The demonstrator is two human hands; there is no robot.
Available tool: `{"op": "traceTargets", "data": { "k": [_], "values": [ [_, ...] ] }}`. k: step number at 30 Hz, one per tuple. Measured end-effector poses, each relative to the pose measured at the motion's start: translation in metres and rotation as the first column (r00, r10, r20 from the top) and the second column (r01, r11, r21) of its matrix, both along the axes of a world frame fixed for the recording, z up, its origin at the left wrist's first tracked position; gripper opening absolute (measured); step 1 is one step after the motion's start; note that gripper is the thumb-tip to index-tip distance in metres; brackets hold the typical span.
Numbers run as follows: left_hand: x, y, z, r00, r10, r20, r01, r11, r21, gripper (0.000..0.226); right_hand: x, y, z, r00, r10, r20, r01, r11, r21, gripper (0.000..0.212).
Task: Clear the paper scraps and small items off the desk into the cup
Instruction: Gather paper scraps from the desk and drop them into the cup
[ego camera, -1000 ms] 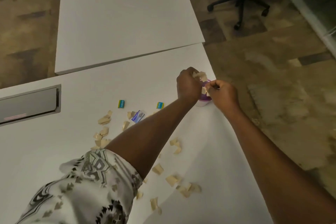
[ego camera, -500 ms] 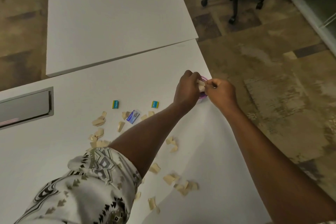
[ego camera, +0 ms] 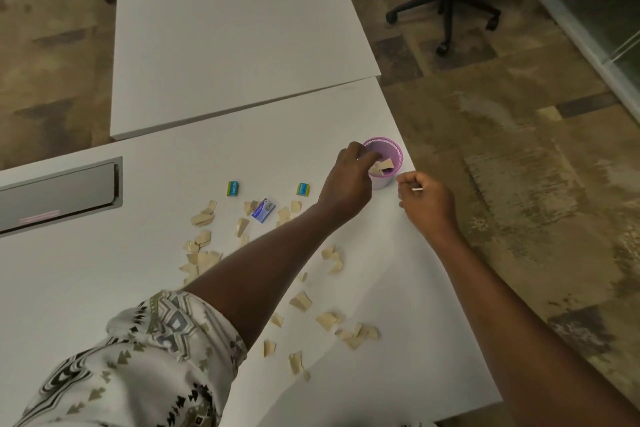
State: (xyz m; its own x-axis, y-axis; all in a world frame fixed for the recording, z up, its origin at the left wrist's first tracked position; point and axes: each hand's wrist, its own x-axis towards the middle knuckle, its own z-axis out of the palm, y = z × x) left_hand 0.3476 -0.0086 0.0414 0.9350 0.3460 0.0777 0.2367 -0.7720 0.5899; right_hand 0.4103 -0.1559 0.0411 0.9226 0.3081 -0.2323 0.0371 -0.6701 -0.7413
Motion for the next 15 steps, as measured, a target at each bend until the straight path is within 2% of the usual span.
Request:
{"op": "traceTargets", "data": {
  "k": [10,15],
  "values": [
    [-0.145,-0.022,-0.02,0.991,0.042,-0.128,-0.035,0.998,0.054,0.029,-0.111,-0.048,-0.043,0.956,0.225,-0.187,-0.261,0.944,-0.203,0.023],
    [-0.225,-0.045,-0.041,0.97,-0.065,-0.233,0.089,0.992,0.095,0.031,-0.159,-0.064,-0.062,0.947,0.197,-0.254,-0.28,0.894,-0.35,0.036]
  ]
}}
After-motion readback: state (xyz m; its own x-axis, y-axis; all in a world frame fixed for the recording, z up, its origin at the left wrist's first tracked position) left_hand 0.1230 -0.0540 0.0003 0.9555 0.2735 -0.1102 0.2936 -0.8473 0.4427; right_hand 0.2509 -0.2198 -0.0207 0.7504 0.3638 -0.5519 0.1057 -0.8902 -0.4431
